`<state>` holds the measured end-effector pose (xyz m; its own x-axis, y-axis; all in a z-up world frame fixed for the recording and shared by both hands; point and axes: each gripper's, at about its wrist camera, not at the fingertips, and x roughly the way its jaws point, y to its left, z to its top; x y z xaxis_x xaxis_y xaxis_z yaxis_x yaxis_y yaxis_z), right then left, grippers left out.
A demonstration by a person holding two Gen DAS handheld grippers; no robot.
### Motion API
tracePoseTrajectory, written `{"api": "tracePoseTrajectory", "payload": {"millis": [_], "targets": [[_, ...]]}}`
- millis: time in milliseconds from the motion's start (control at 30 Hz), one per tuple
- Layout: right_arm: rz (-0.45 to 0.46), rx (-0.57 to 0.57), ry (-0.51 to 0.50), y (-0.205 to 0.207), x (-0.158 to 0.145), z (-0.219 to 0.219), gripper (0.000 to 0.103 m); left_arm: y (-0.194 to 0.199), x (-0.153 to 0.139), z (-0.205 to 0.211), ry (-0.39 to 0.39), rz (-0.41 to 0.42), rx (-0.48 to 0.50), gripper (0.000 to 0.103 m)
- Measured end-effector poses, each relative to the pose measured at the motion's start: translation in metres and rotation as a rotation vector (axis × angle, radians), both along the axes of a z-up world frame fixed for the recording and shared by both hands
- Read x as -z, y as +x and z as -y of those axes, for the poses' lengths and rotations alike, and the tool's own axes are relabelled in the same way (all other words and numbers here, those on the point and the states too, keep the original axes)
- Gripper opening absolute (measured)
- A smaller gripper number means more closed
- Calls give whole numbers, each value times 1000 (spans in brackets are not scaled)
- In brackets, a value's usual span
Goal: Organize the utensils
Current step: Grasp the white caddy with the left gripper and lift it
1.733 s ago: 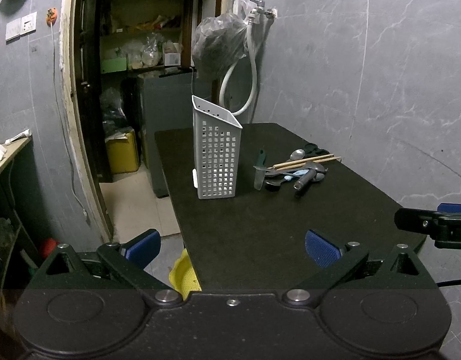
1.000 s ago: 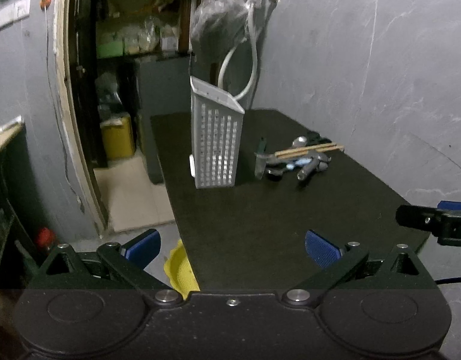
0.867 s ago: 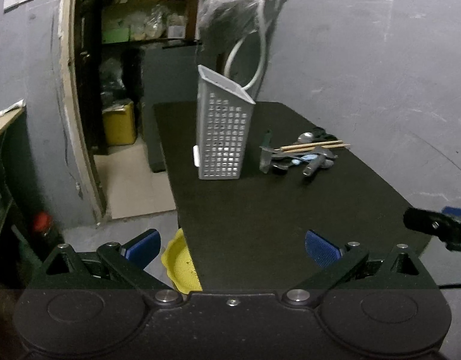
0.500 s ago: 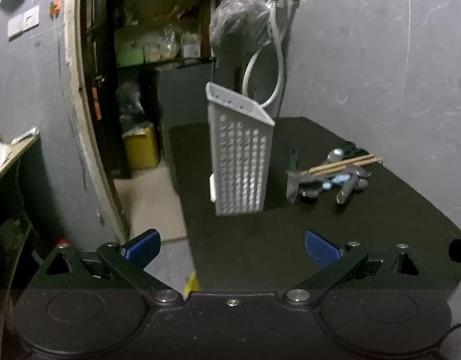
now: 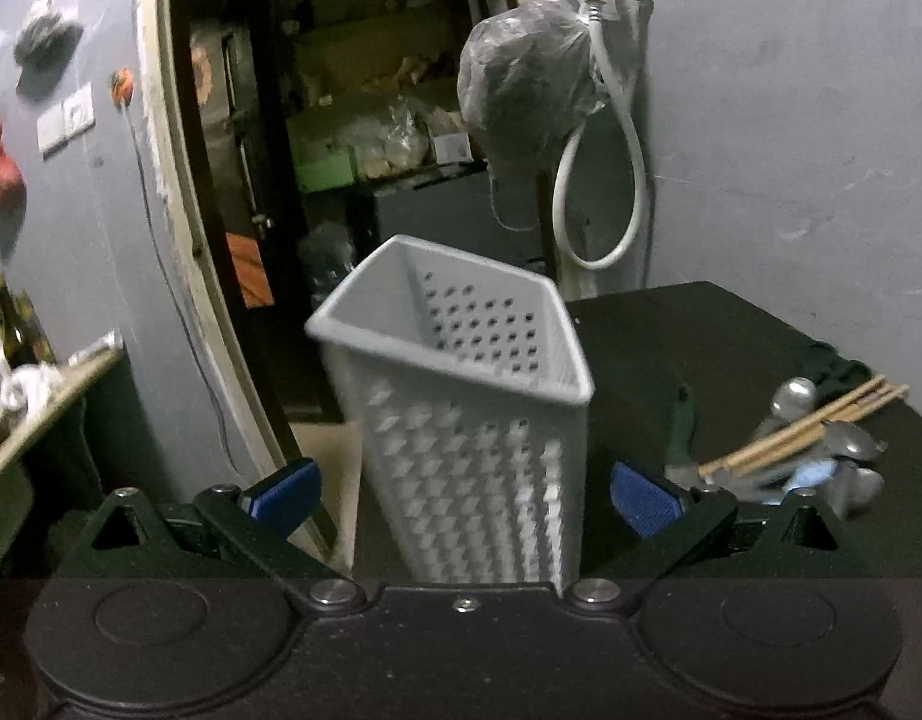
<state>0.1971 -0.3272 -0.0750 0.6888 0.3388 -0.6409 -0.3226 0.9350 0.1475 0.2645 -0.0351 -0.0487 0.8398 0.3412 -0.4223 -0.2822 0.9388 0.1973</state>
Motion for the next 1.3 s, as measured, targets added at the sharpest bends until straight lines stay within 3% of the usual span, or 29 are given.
{"api": "tracePoseTrajectory", "payload": {"millis": [200,333,400,467,667,1300], "targets": [[-27,-33,-36,21,10,8,103,43,9,18,104,-19,-44,102],[-29,-33,-43,23,14,6,103,47,8,16,113,-8,-27,100],[-29,-38,-50,21,15,4,103,46,8,12,122,-7,-25,92],[-26,-49,-60,20,16,-1,103,42,7,6,101,-5,3,89],[-4,-71,-114,21,19,-14,103,30,8,-5,77,2,48,87],[301,-276,-467,41,48,-53,103,-70,3,4,-12,-26,245,82]]}}
